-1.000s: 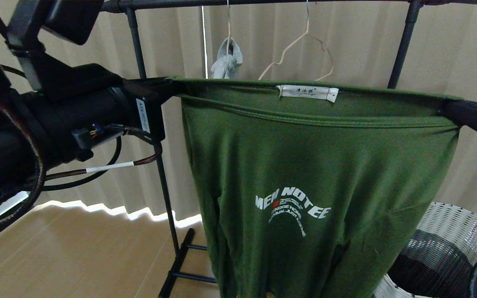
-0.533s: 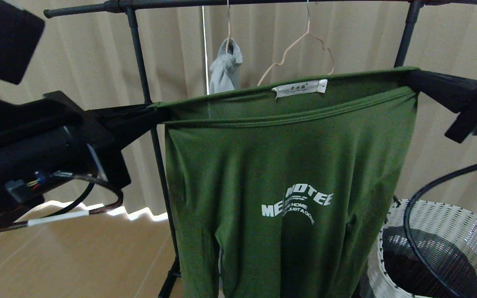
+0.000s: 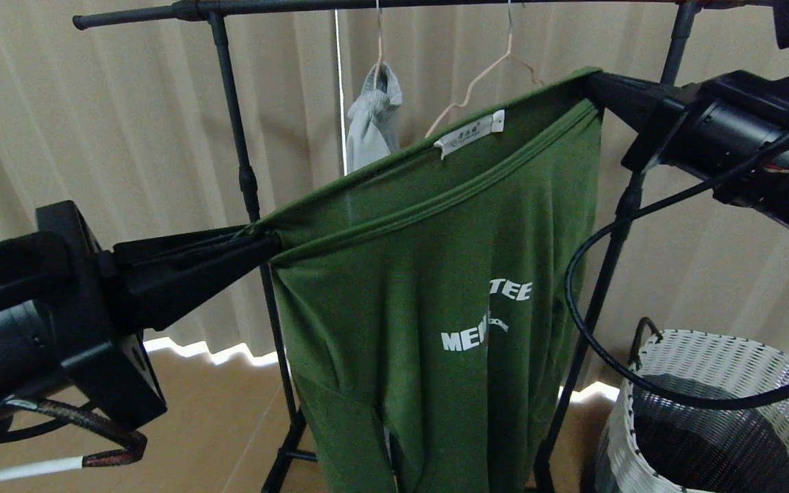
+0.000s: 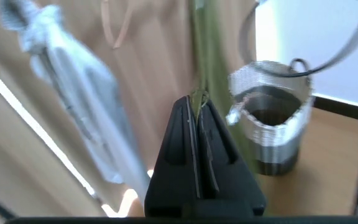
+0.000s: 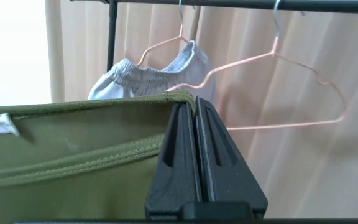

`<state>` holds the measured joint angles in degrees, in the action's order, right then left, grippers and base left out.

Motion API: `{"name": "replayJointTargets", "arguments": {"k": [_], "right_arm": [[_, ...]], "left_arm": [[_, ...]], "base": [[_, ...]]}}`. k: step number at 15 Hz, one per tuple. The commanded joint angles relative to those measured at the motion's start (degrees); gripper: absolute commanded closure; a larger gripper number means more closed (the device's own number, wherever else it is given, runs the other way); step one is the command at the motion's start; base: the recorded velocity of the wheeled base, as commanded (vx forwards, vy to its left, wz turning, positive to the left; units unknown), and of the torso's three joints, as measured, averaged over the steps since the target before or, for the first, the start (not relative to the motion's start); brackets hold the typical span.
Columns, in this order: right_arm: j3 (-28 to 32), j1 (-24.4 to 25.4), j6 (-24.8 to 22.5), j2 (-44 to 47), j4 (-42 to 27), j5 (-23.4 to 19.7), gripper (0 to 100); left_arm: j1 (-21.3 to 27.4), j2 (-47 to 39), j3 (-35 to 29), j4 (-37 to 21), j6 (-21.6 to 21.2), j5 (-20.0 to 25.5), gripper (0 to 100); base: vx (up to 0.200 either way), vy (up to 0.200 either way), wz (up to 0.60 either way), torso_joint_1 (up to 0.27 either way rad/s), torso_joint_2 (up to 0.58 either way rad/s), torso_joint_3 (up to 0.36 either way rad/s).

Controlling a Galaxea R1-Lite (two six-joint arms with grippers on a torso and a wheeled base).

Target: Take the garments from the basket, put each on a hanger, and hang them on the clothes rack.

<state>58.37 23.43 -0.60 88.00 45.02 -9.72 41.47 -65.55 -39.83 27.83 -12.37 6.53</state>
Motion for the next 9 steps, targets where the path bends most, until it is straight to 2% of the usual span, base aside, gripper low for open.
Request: {"name": "replayJointTargets", "arguments": {"k": [1,9], "right_arm": [[0.6,0.0,0.0,2.6,0.2,-0.2,100],[0.1,0.0,0.1,2.6,0.2,-0.2,100]], "left_arm": [[2.6,0.6,0.3,0.0,0.0,0.1,100],[3.1,0.8,1.7,0.0,-0.2,0.1,100]], "base": [[0.000,0.000,0.00,0.000,0.00,0.000],[0.000,0.000,0.00,0.000,0.00,0.000]]}}
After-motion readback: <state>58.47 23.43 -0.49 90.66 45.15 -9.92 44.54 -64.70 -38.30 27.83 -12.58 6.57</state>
